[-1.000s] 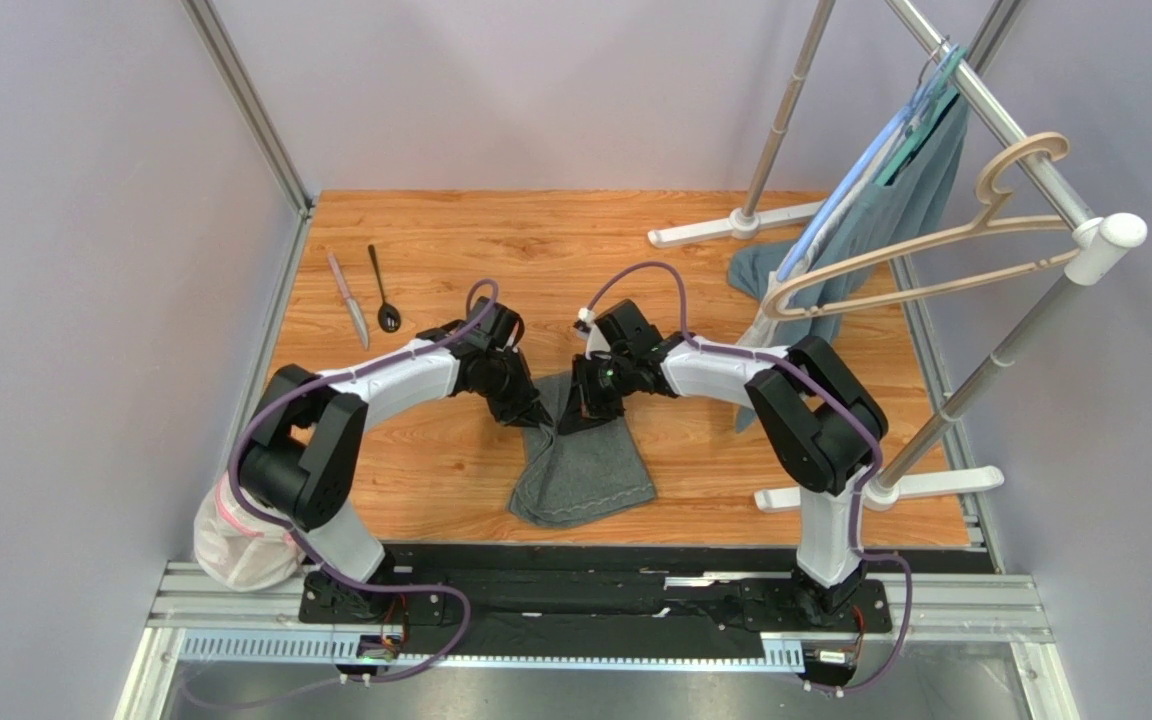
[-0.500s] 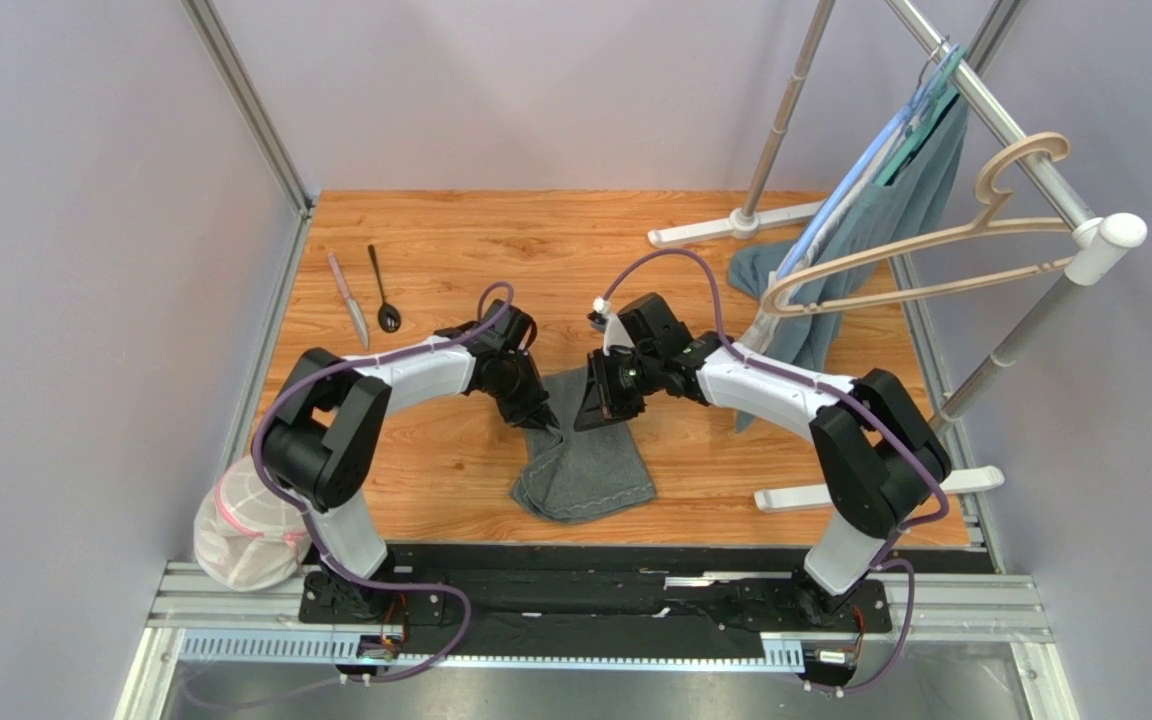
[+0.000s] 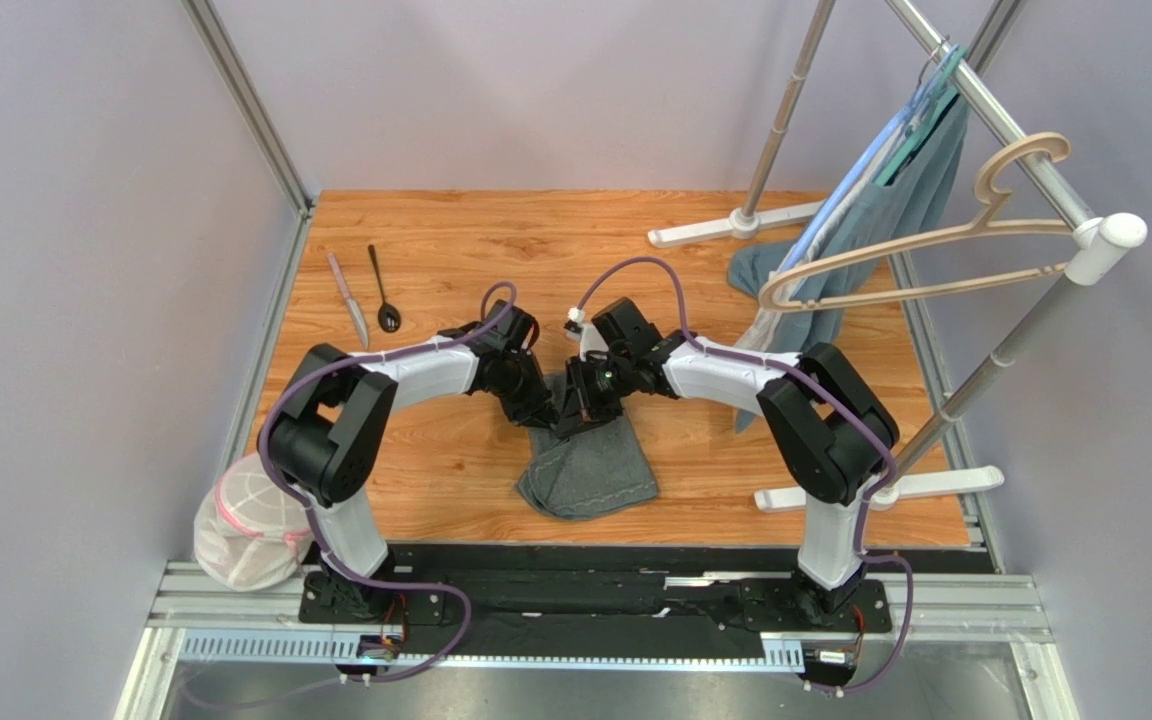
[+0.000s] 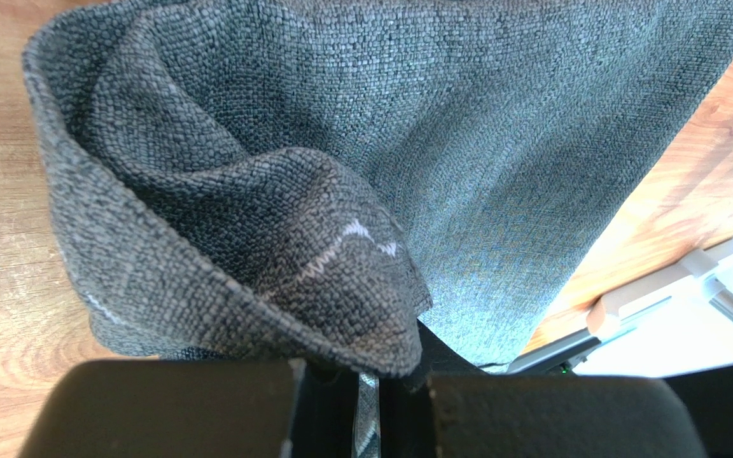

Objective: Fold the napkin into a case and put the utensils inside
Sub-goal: Fold the lower triangle-folded napkin at the center of the board.

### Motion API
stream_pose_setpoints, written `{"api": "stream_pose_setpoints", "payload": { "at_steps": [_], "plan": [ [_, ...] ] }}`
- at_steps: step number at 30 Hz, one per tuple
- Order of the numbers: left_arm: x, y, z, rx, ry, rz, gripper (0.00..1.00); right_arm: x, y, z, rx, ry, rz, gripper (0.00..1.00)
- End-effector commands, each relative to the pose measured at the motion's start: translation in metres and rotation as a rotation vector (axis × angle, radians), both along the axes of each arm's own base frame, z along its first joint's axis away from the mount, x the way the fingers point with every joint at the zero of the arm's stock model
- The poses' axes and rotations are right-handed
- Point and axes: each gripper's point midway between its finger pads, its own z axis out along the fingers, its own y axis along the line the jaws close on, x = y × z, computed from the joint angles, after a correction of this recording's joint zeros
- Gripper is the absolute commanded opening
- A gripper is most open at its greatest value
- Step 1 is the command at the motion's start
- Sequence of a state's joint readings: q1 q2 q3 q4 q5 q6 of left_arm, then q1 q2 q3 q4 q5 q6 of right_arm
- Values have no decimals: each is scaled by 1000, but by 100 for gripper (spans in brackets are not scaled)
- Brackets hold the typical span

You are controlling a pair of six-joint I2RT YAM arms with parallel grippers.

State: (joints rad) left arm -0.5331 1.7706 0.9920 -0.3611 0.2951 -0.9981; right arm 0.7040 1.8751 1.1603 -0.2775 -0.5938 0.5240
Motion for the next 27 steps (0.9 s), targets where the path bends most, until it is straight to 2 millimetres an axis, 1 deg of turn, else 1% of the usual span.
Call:
{"api": "stream_pose_setpoints", "payload": {
  "at_steps": [1,4,6,8,9,10,13,15,16,18,21,24,25,26,27],
  "plan": [
    [9,-4,0,-1,-29,9,0,14,18,14,64,-44,10,5],
    [10,-5,0,-2,-31,5,0,12,12,4,31,-35,2,4],
    [12,-6,7,-7,-51,-3,0,12,5,-4,2,-33,-18,2],
    [15,-1,12,17,-84,-13,3,10,-1,-11,-14,-21,-24,2],
    [17,-1,18,17,-109,-17,6,10,-2,-14,-20,-21,-27,2],
    [20,2,23,33,-129,-27,15,11,-5,-17,-26,-14,-33,1],
    [23,5,37,56,-163,-52,30,13,-8,-23,-36,-6,-36,0],
    [26,7,47,67,-186,-62,33,14,-9,-26,-41,-2,-39,0],
    [28,7,51,75,-199,-74,38,16,-10,-27,-40,-1,-41,0],
    [30,8,62,85,-227,-102,41,17,-10,-31,-47,-1,-35,0],
    [33,15,84,122,-270,-127,43,18,-11,-32,-51,4,-37,0],
    [32,33,94,212,-312,-188,46,19,-13,-32,-51,-4,-30,0],
    [29,42,96,252,-301,-198,46,20,-14,-33,-52,-6,-30,0],
    [28,43,98,256,-313,-218,46,20,-14,-32,-45,-4,-24,0],
    [26,44,99,259,-321,-237,40,20,-14,-32,-45,-5,-25,0]
  ]
}}
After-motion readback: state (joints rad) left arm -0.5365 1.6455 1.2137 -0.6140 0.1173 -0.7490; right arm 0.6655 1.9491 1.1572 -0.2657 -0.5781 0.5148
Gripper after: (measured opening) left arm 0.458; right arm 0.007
